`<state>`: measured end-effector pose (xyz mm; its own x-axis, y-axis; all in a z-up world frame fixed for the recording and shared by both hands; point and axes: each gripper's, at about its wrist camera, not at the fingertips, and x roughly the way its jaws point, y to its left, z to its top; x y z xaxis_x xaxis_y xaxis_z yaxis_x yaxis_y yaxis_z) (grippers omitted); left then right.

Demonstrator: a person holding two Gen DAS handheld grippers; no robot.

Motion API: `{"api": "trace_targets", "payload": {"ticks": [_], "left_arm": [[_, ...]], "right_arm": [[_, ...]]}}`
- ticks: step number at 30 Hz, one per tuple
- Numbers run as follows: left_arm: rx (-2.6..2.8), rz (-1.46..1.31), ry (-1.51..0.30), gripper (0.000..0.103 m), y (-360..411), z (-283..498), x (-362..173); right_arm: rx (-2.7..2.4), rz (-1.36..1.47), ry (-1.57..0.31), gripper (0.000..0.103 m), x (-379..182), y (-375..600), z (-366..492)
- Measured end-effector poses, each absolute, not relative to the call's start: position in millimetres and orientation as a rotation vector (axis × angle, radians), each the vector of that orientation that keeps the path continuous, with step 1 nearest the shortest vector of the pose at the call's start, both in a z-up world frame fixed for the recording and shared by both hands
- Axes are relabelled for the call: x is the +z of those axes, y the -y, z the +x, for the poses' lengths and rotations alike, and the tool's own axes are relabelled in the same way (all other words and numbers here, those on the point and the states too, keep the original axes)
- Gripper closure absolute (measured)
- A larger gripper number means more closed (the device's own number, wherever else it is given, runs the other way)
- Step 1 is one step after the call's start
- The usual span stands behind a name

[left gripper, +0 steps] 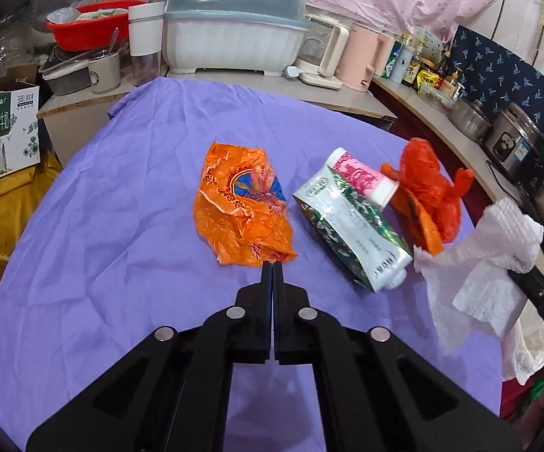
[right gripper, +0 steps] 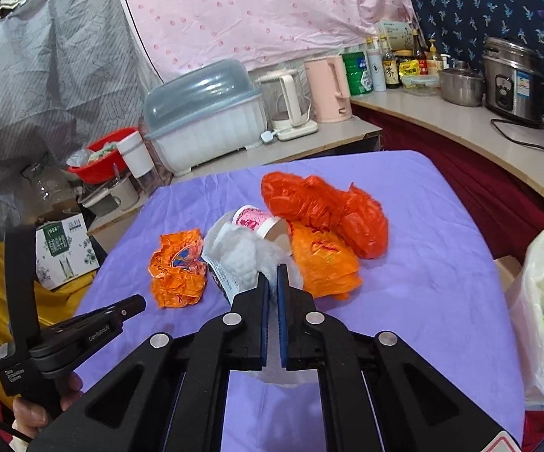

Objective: Collect trash
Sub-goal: 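Carry the wrapper and tissue with both tools over the white bin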

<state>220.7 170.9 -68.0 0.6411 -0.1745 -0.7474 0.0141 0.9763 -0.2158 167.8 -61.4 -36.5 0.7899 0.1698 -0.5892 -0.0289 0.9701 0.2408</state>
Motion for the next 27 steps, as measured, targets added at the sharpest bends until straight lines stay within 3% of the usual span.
{"api": "trace_targets", "payload": {"ticks": [4,5,6,7,8,11,19,20,21,22,27], "left_arm": [[-0.113,-0.227,-0.896,0.101,-171,217,-67],[-0.108,-0.239,-0.903,0.091,-172,219,-69],[-0.090,-0.251,-0.906,0.071,-174,222,-72],[-0.070,-0.255,-0.907,0.060,-176,225,-74],[-0.049,-0.257,-0.902,0.052,-177,229,-76],[-0.033,-0.266,-0.910,0.045,-182,243,-84],[-0.011,-0.286,-0.955,0.045,-184,297,-106],[-0.011,-0.282,-0.960,0.052,-182,301,-108],[-0.023,-0.276,-0.968,0.072,-180,304,-110],[-0.033,-0.269,-0.979,0.079,-178,306,-112],[-0.031,-0.224,-0.952,0.091,-167,289,-107]], "right_arm": [[0.092,0.237,-0.636,0.099,-27,76,149],[0.086,0.239,-0.631,0.099,-26,81,144],[0.080,0.241,-0.628,0.099,-26,84,140],[0.075,0.247,-0.626,0.099,-25,89,137],[0.072,0.255,-0.624,0.099,-25,94,135],[0.058,0.274,-0.616,0.099,-25,106,132],[0.028,0.318,-0.625,0.099,-39,124,151],[0.025,0.317,-0.629,0.099,-41,124,154],[0.021,0.317,-0.633,0.099,-43,125,157],[0.018,0.319,-0.637,0.099,-45,125,159],[0.011,0.321,-0.651,0.099,-52,121,169]]}}
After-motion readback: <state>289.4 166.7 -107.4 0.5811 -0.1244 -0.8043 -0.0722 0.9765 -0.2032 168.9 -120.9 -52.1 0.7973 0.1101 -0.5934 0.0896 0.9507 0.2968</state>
